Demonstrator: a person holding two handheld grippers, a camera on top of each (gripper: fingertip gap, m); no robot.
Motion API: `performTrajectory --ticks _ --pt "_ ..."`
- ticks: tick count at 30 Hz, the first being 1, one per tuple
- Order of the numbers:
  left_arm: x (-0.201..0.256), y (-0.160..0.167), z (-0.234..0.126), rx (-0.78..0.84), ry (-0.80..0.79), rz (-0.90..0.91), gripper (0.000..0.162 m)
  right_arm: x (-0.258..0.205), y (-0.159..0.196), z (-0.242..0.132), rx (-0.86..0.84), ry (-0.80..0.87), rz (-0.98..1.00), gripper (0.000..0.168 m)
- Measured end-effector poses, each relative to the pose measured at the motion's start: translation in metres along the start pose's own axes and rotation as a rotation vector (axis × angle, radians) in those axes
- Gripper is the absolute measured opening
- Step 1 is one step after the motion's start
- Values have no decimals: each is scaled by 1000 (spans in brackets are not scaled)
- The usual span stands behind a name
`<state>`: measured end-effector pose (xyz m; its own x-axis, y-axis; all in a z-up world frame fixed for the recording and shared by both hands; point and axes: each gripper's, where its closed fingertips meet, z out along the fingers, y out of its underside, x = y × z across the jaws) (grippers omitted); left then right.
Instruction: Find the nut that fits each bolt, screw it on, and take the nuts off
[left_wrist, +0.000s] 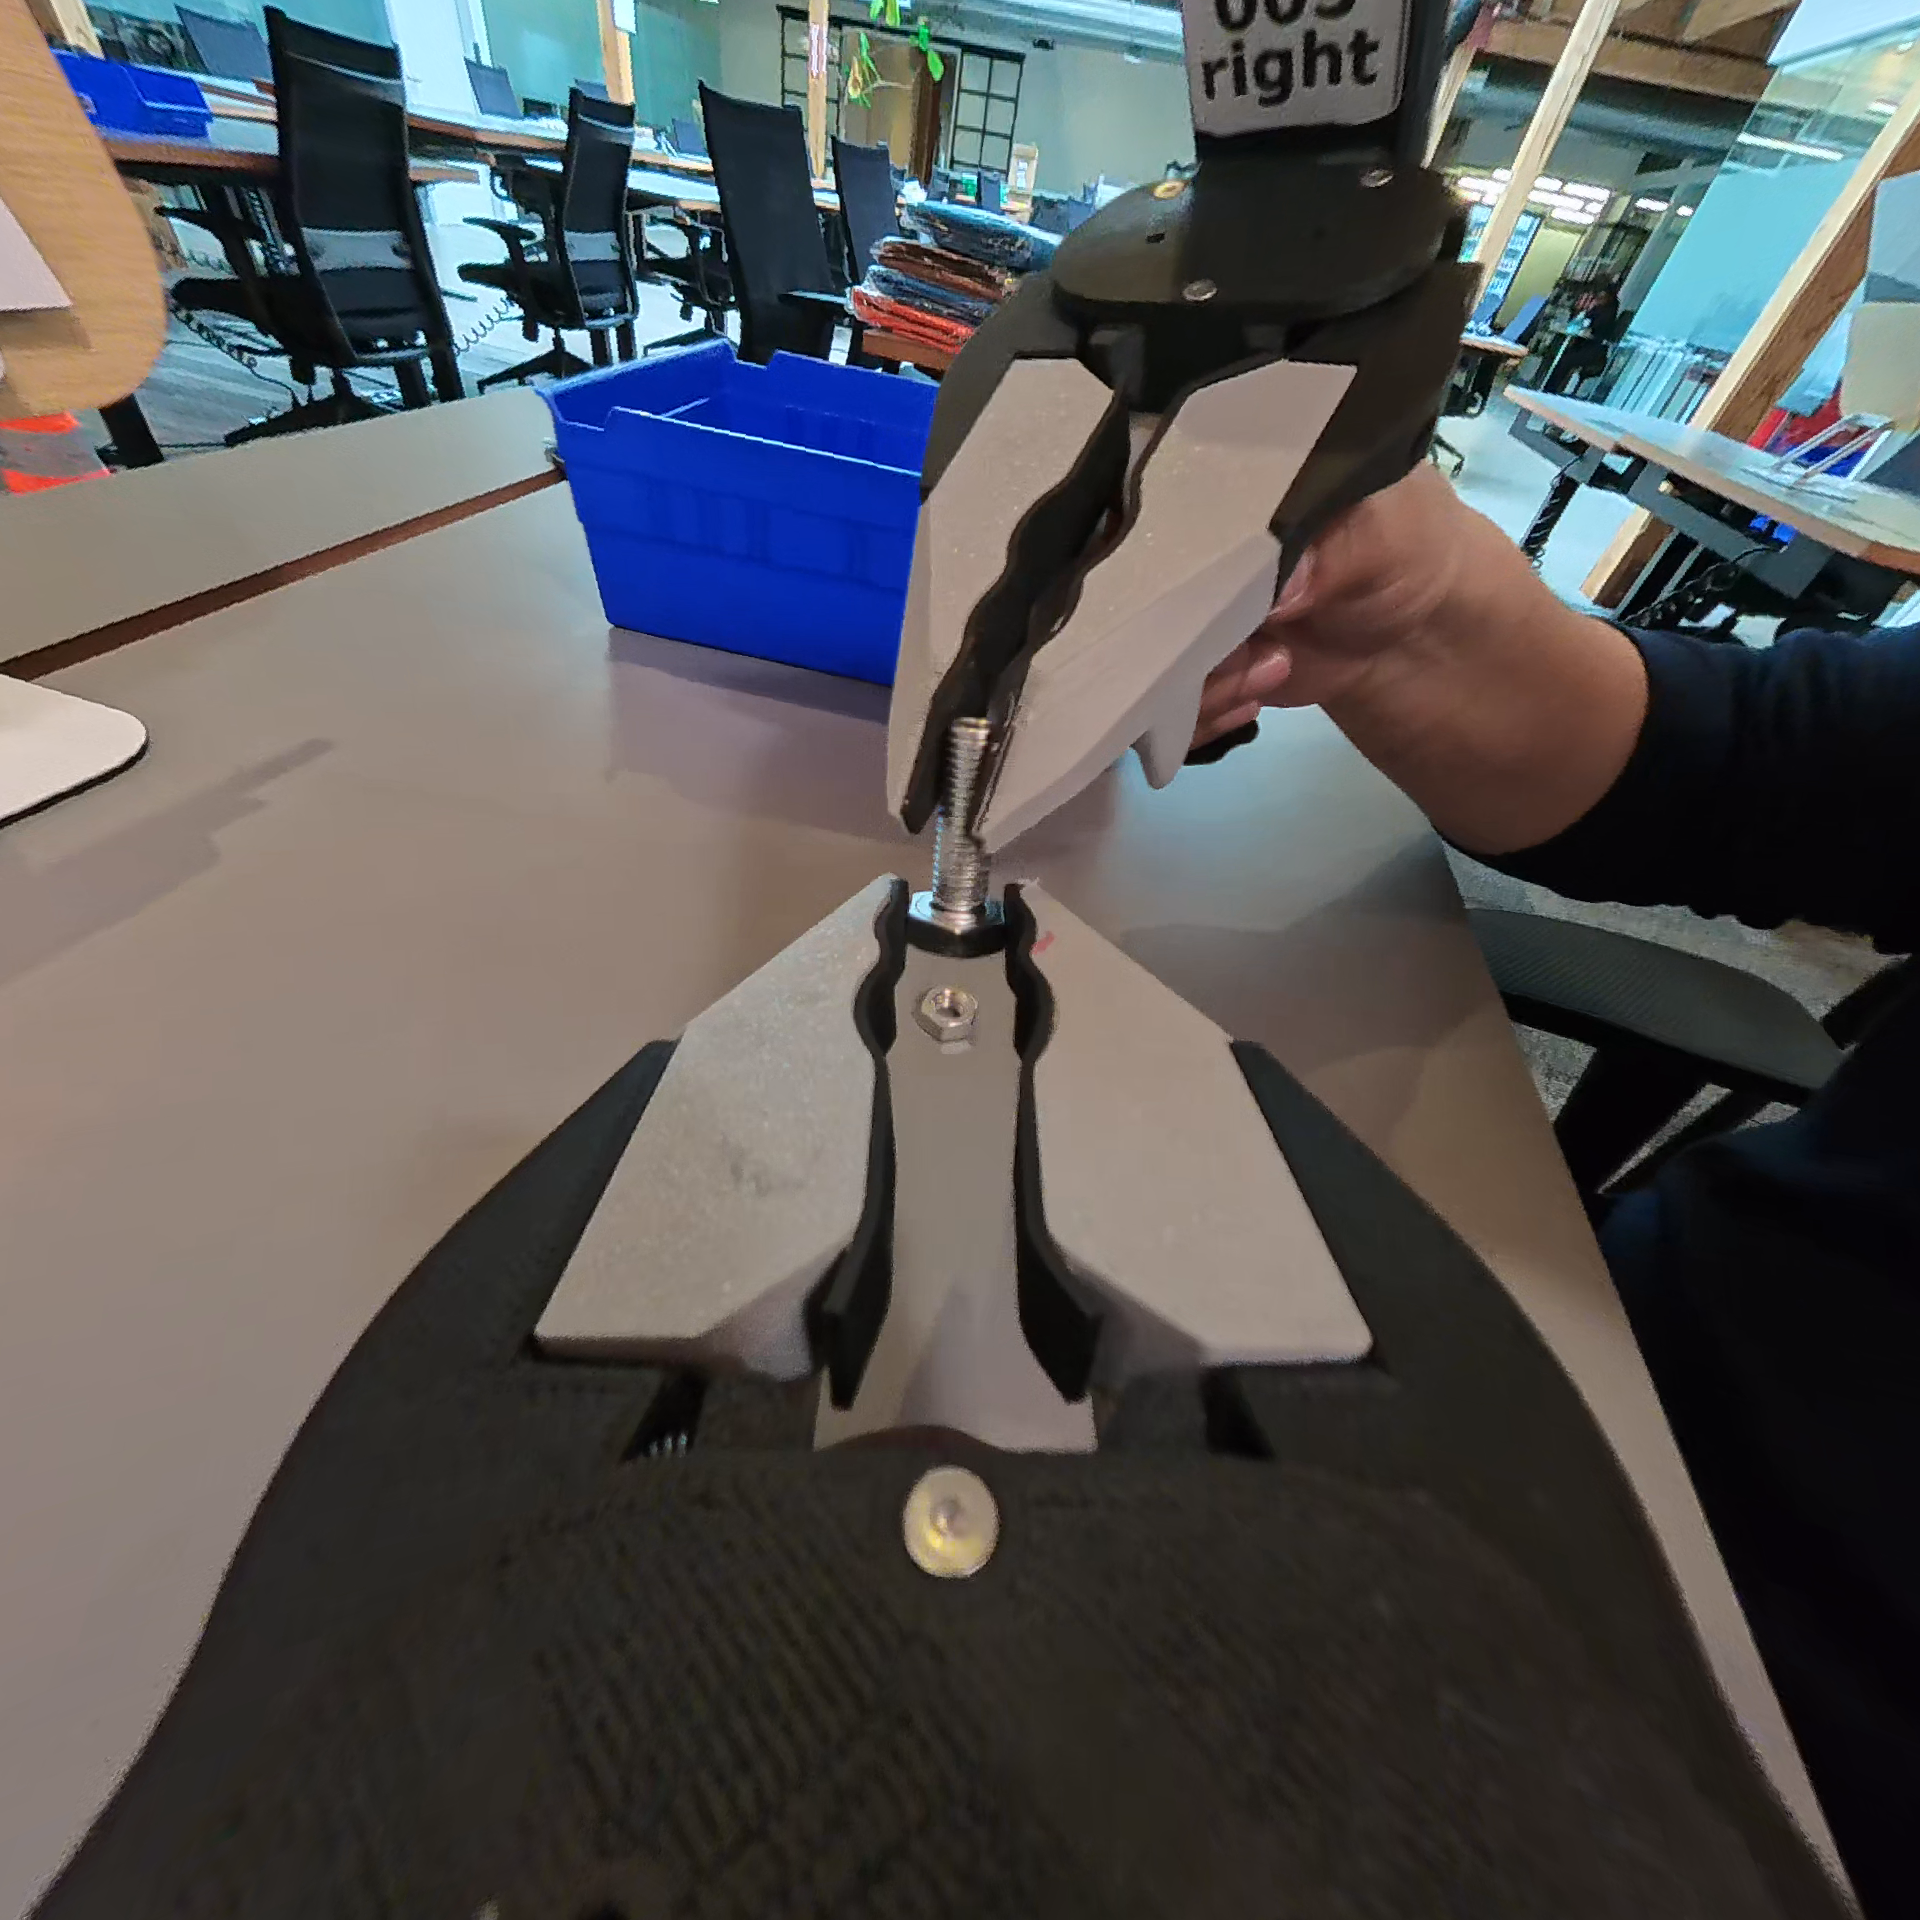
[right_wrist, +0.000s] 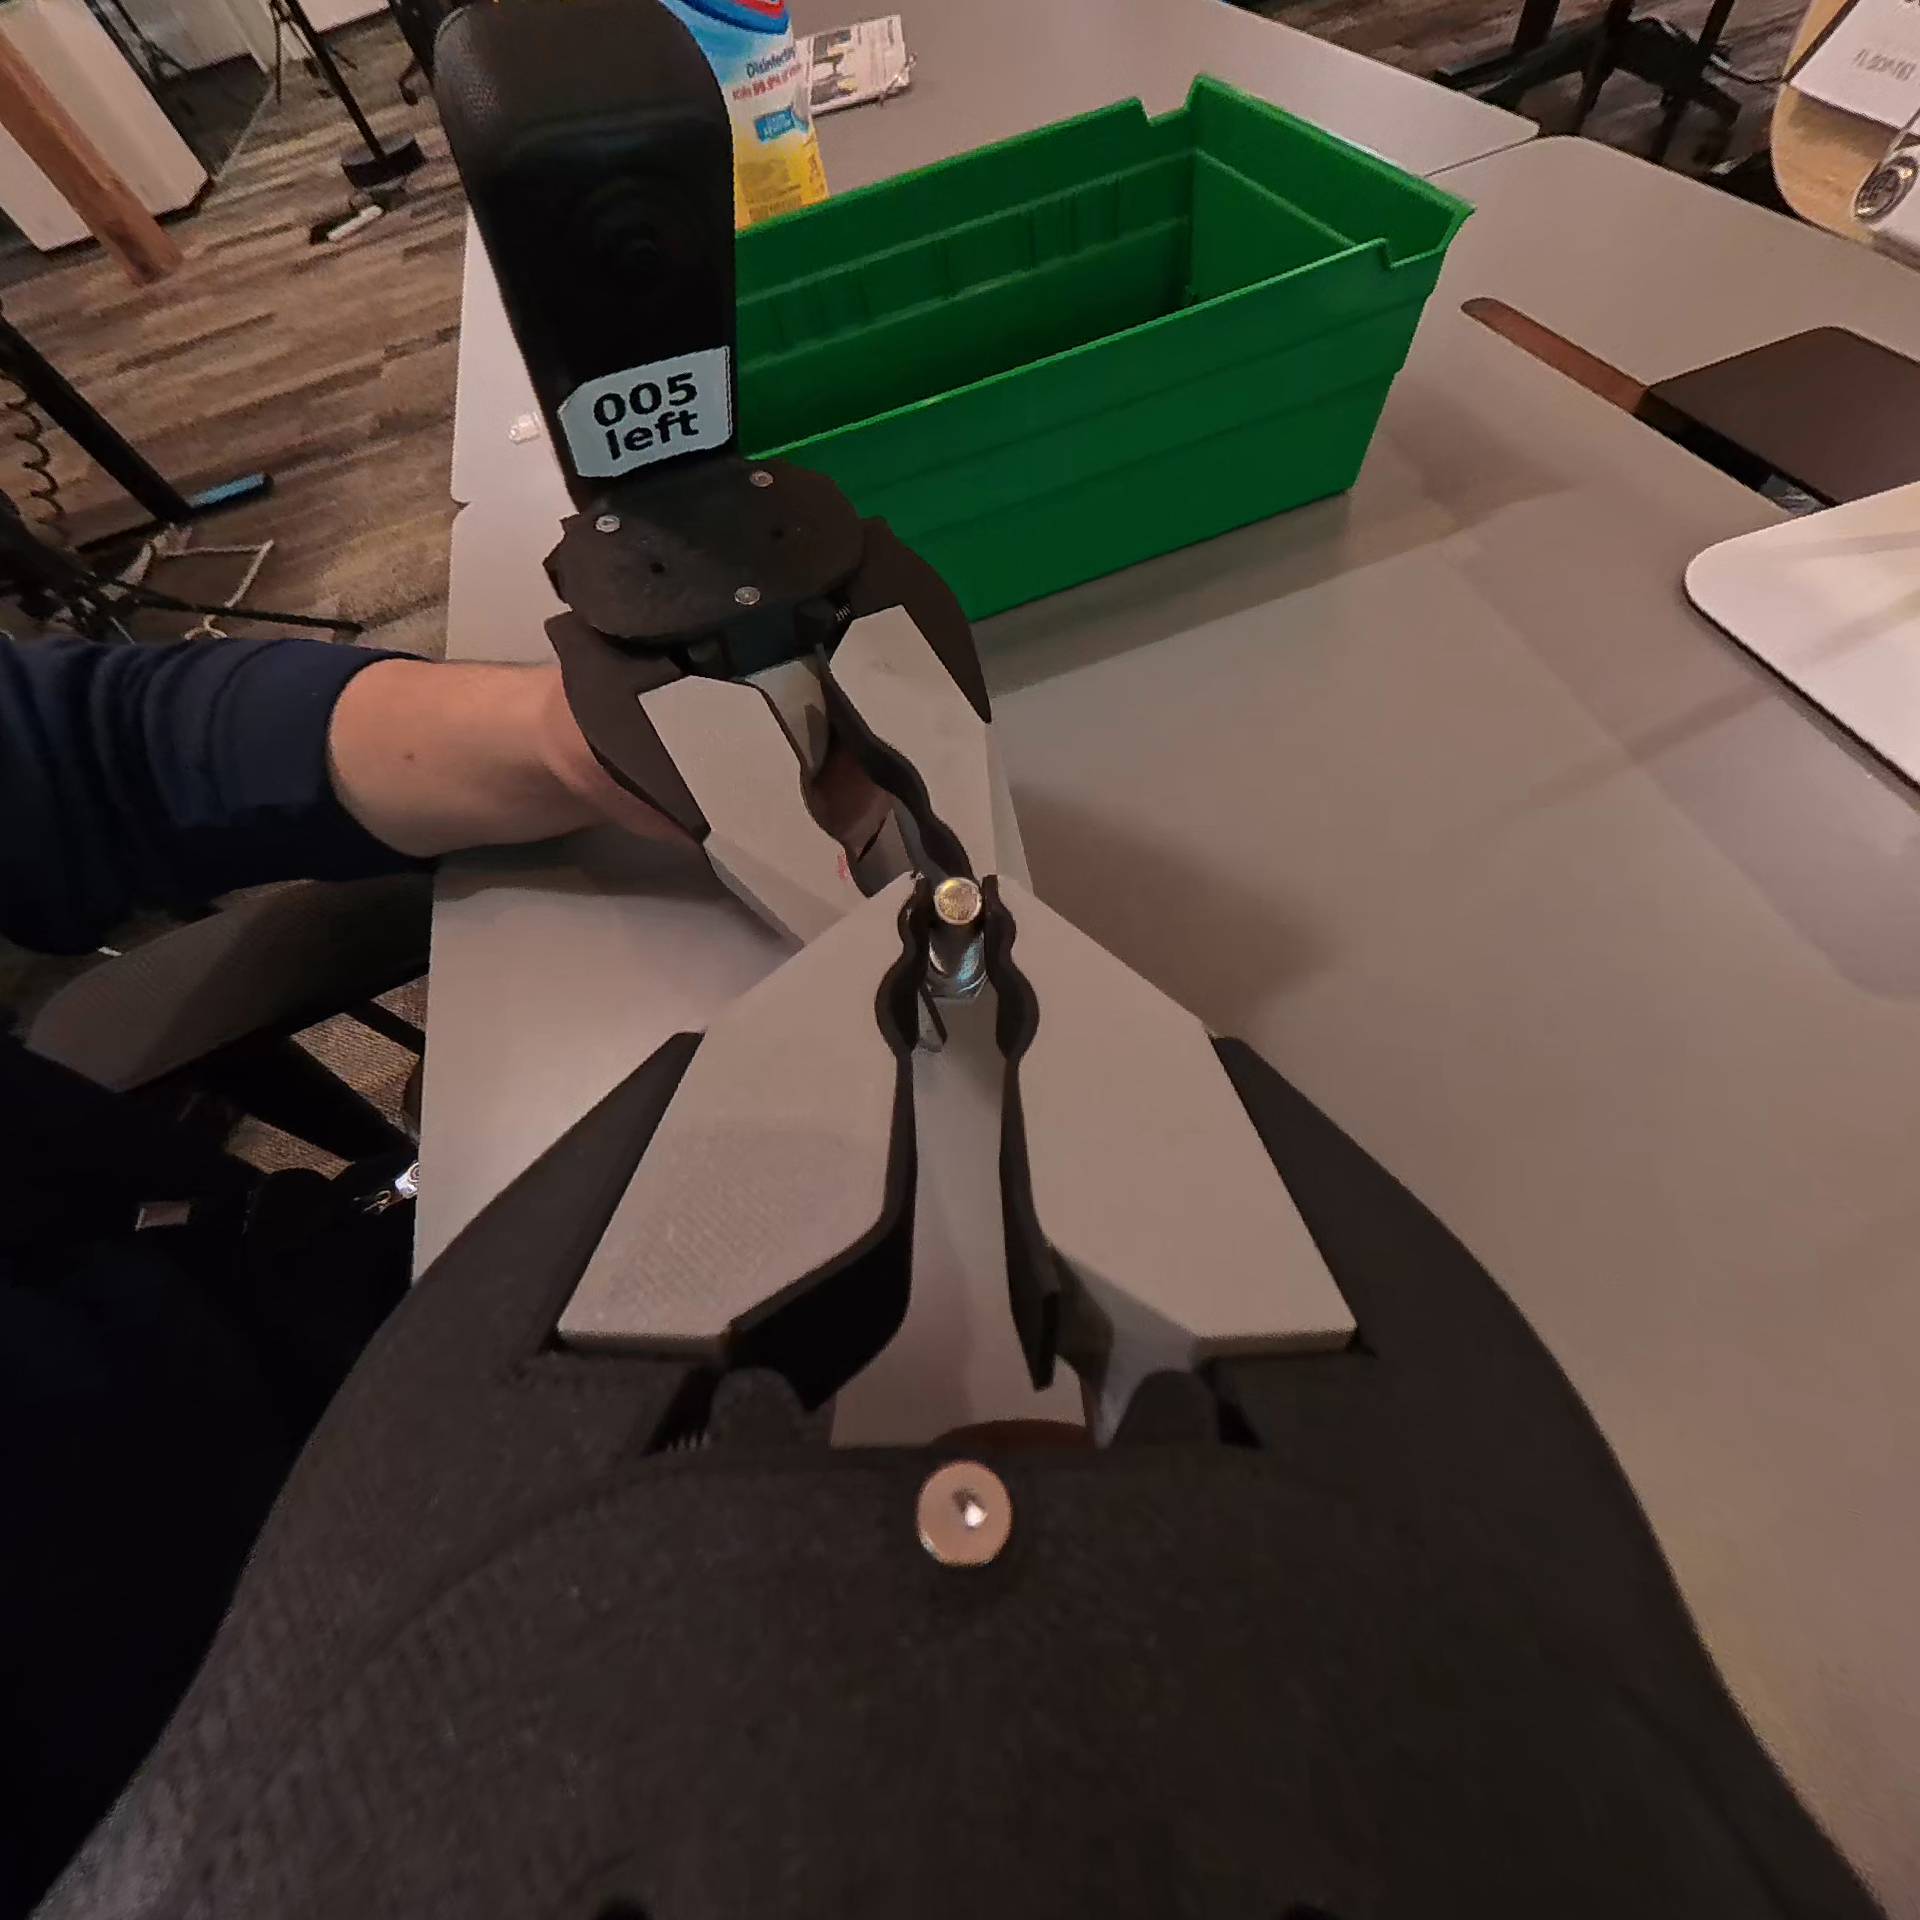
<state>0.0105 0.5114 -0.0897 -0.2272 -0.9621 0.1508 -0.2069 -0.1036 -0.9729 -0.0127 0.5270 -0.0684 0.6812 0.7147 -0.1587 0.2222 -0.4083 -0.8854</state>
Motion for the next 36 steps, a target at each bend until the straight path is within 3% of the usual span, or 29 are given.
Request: performTrajectory --ticks 36 --pt "3 4 1 -16 27 -12 9 2 14 3 -111 66 -46 7"
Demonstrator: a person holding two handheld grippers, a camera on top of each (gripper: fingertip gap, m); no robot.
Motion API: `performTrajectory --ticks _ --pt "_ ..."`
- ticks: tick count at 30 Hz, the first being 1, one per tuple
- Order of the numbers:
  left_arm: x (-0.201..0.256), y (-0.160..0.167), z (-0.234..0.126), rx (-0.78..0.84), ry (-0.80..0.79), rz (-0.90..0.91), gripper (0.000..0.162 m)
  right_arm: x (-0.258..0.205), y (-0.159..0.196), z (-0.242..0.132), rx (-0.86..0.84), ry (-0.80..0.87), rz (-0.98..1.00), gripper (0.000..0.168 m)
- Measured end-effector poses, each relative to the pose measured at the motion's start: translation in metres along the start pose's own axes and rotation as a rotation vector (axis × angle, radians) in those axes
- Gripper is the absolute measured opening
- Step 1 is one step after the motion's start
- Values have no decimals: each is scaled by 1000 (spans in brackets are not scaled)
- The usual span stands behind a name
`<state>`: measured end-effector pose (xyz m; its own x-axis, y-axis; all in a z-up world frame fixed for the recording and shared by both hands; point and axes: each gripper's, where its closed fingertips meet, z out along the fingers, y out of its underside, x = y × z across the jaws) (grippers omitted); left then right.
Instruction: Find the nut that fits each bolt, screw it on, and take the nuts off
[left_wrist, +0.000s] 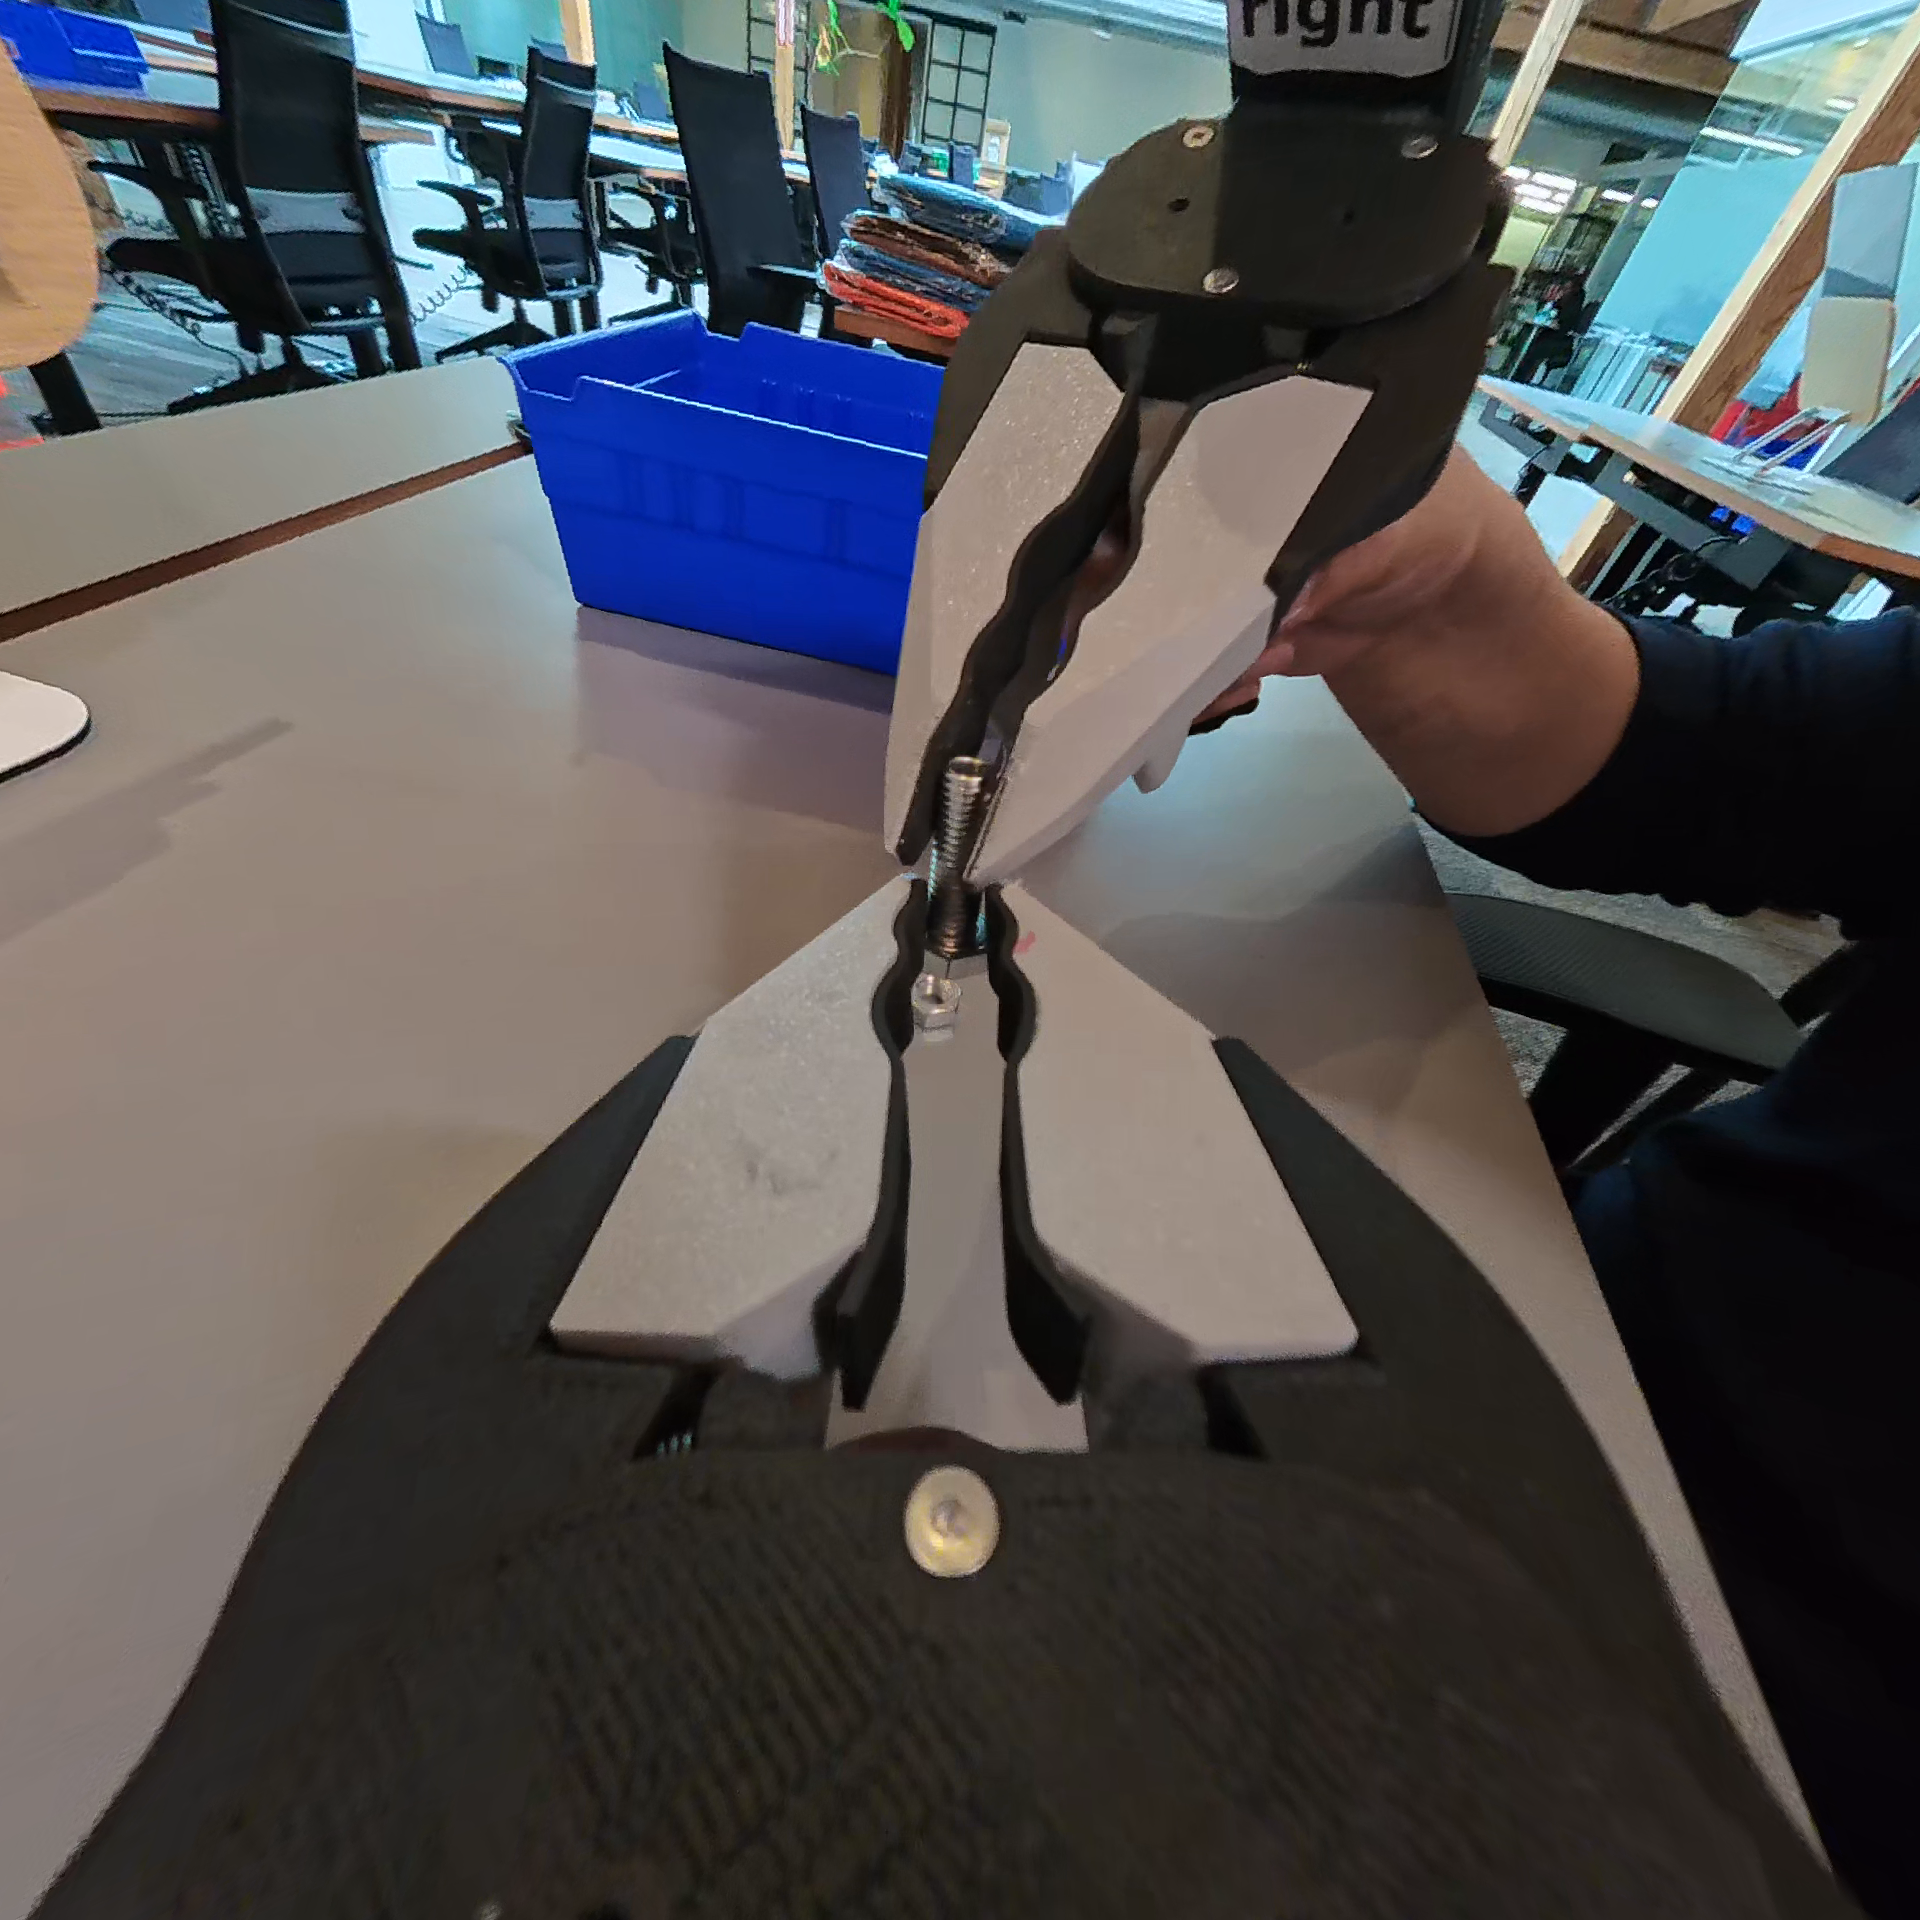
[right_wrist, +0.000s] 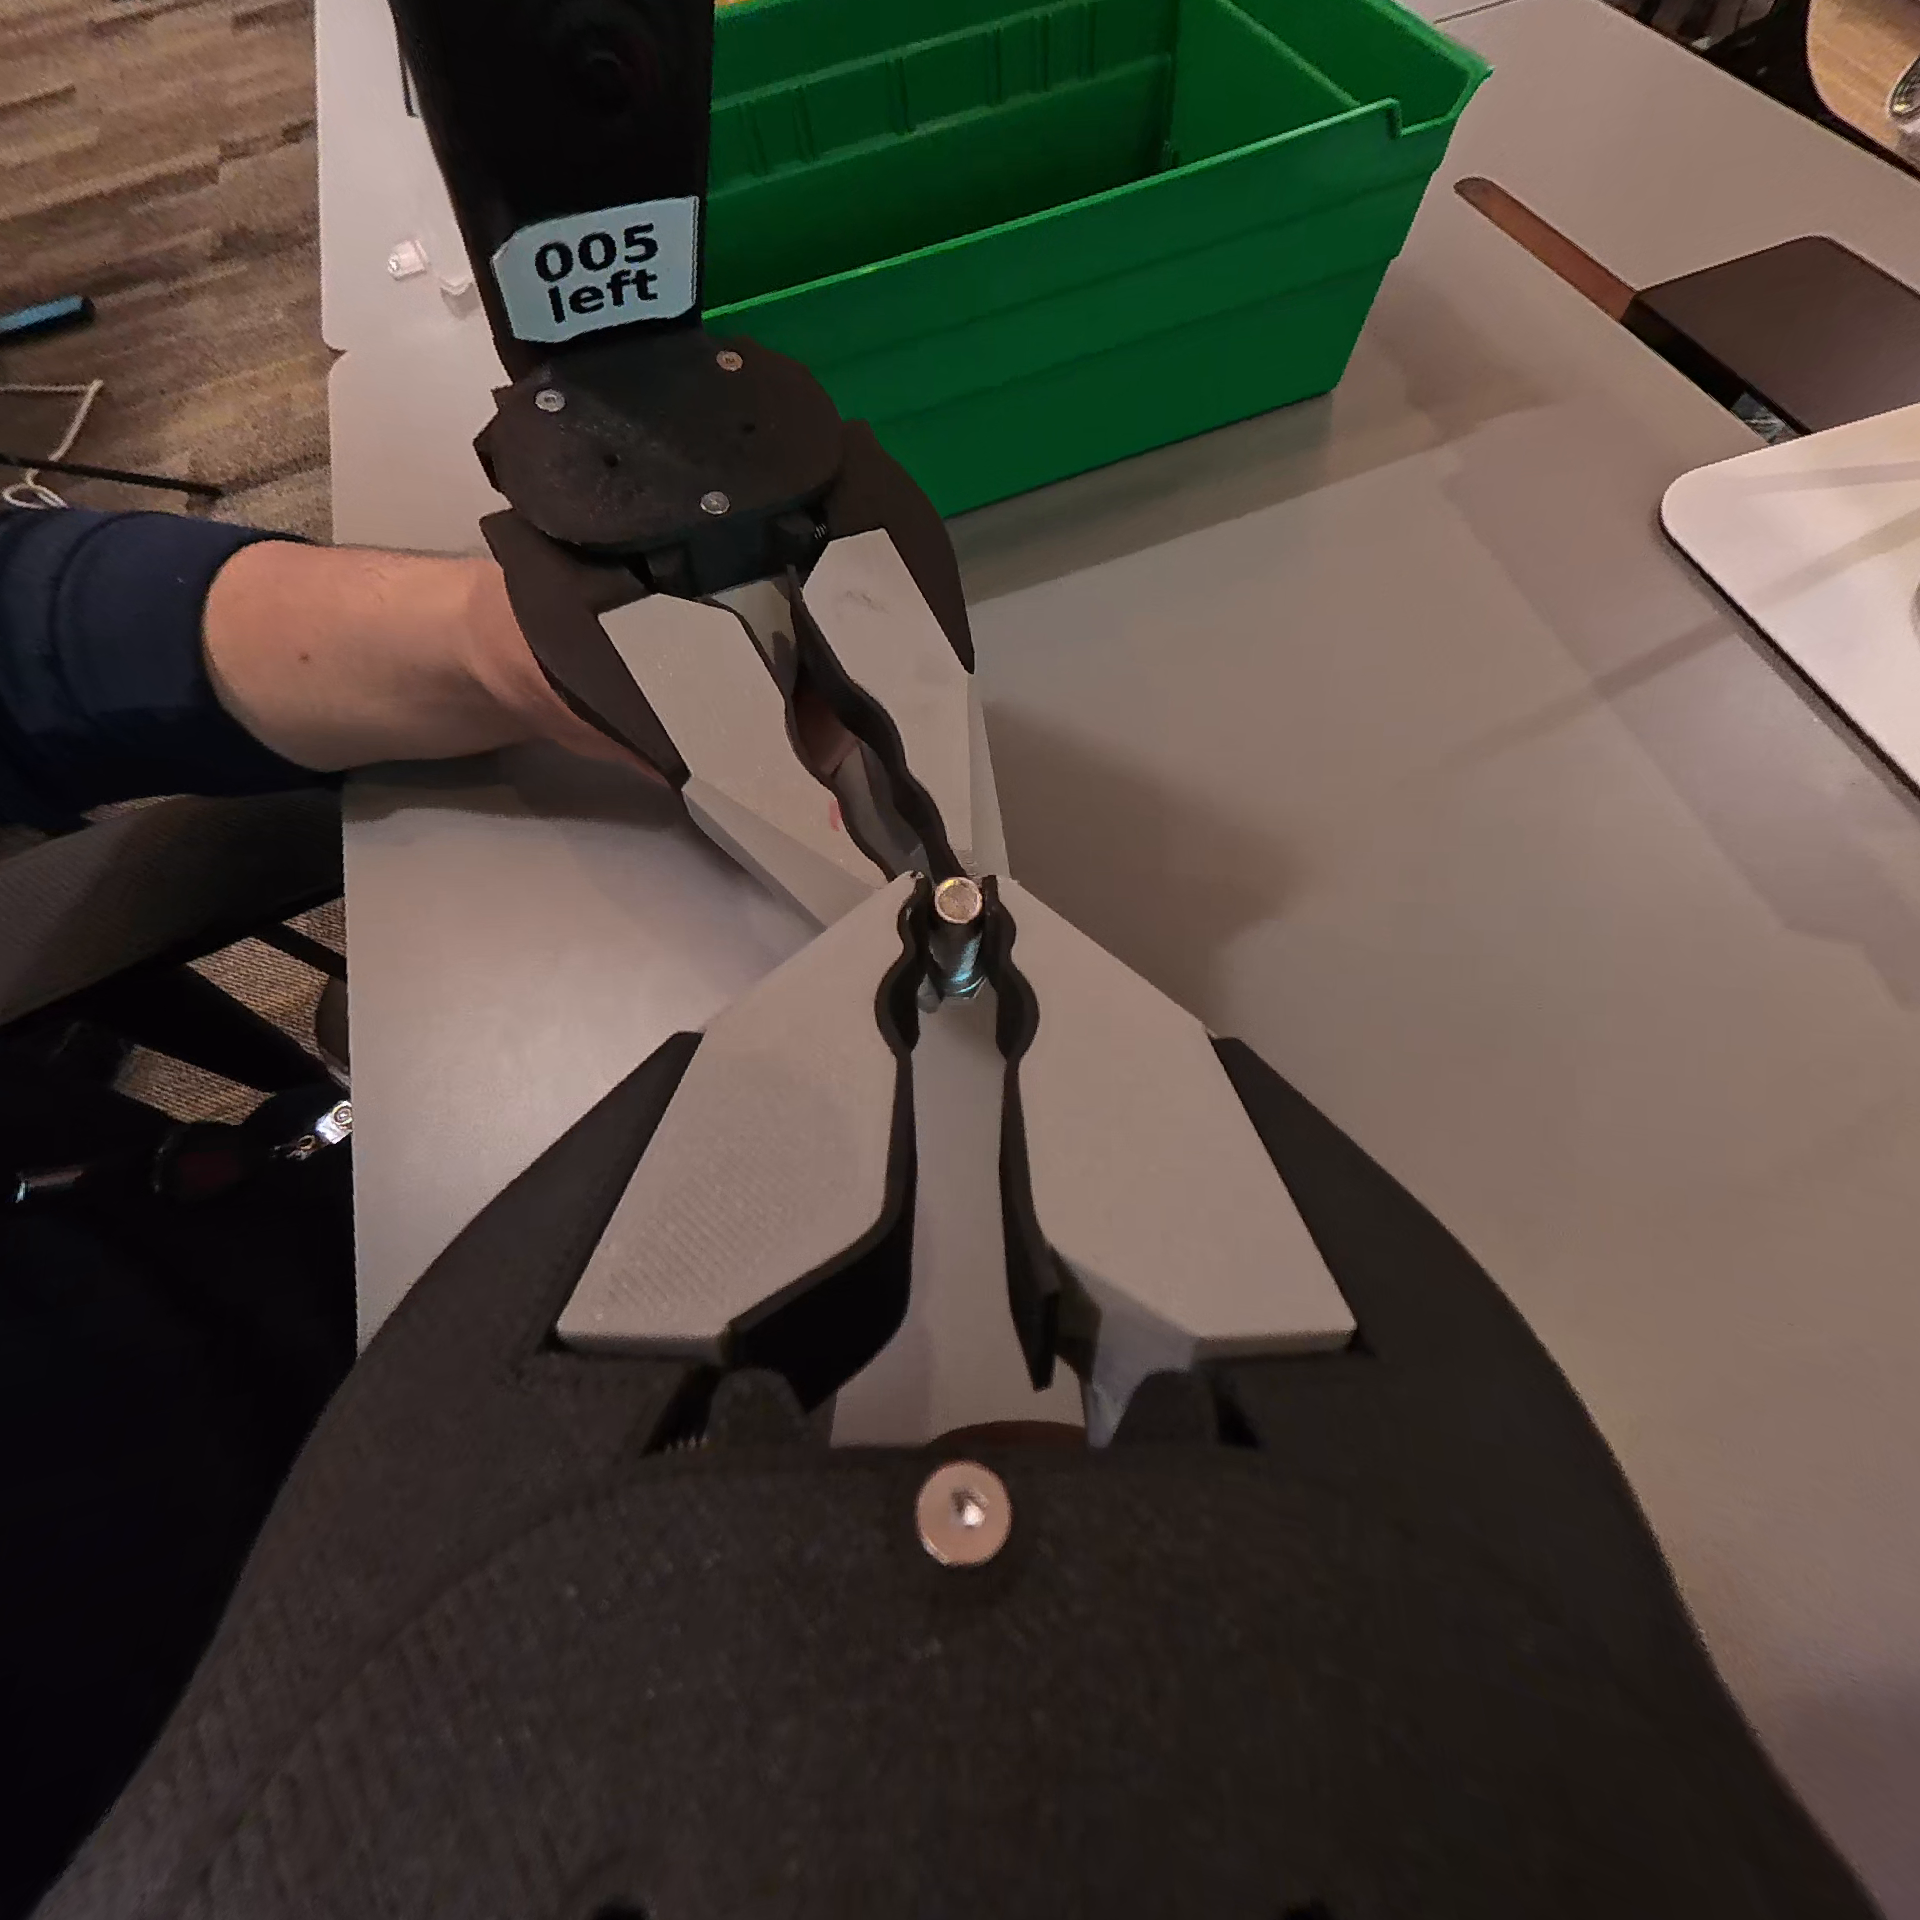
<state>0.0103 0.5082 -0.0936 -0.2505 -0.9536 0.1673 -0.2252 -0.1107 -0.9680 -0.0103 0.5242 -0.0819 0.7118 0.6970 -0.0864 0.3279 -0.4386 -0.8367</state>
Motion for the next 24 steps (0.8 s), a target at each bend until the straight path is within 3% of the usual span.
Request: performTrajectory --ticks 24 --pt "-1 5 1 -27 1 -24 10 1 5 2 -59 42 -28 7"
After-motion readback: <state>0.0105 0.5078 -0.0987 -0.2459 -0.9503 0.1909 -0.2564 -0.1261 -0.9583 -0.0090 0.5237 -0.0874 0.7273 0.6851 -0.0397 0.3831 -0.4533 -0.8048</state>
